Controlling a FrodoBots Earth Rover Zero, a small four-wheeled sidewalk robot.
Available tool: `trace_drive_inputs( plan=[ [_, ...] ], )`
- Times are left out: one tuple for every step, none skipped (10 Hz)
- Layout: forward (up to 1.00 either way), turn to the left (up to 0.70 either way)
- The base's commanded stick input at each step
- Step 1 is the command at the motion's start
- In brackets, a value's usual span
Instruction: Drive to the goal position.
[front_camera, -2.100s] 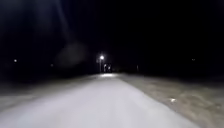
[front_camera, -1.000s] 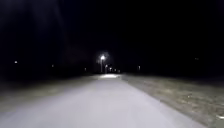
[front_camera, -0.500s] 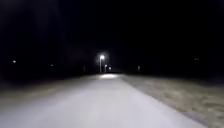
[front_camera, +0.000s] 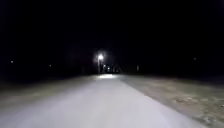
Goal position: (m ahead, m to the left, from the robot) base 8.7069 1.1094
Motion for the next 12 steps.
trace_drive_inputs(
  plan=[
    [1.00, 0.09],
    [1.00, 0.25],
    [1.00, 0.23],
    [1.00, 0.11],
    [1.00, 0.00],
    [1.00, 0.00],
    [1.00, 0.00],
    [1.00, 0.00],
    [1.00, 0.00],
    [1.00, 0.00],
    [1.00, 0.00],
    [1.00, 0.00]
  ],
)
